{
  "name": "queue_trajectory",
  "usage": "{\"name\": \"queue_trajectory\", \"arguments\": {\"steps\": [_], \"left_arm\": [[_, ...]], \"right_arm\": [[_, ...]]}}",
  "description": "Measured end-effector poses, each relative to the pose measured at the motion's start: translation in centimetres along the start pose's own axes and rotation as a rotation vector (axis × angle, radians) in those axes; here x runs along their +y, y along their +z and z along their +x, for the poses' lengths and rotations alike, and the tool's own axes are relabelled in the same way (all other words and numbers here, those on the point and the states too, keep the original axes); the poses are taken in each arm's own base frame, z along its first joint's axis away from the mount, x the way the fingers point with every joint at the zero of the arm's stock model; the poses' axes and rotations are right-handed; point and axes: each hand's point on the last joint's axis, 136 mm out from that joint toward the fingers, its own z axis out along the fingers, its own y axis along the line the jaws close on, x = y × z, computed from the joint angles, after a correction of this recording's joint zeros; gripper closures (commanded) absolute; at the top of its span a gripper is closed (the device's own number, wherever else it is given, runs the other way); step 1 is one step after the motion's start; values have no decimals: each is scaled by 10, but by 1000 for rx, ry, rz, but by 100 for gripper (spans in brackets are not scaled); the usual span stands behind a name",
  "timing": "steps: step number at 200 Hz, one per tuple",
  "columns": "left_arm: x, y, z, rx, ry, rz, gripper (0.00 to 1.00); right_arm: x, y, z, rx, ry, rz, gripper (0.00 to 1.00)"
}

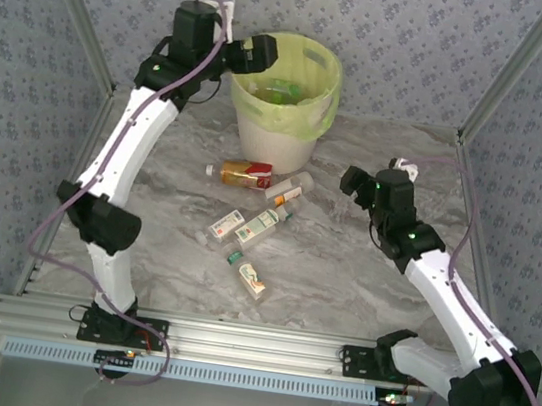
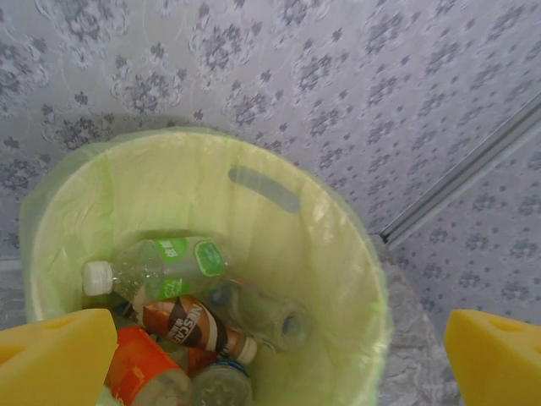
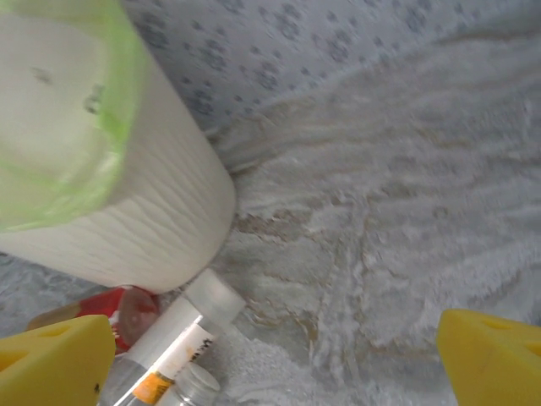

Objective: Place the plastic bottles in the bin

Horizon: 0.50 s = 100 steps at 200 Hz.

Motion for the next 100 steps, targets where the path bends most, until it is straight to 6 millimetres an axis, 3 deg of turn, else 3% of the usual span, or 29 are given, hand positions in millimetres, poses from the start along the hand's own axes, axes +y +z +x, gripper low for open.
{"name": "queue_trajectory", "arguments": {"steps": [23,39,79,100], "left_arm": [[-5,-24,-7,-31,-4,-1,1],[-1,-32,-1,-42,-20,-15,1],[37,-38,59,-1,-77,-96,1],[53,-44,80,11,-99,-149,0]], "right_arm": [[-5,12,13,37,70,30,0],[-7,17,18,53,119,45,0],[-12,31,40,106,232,72,0],[-13,38,57,150,289,82,0]]}}
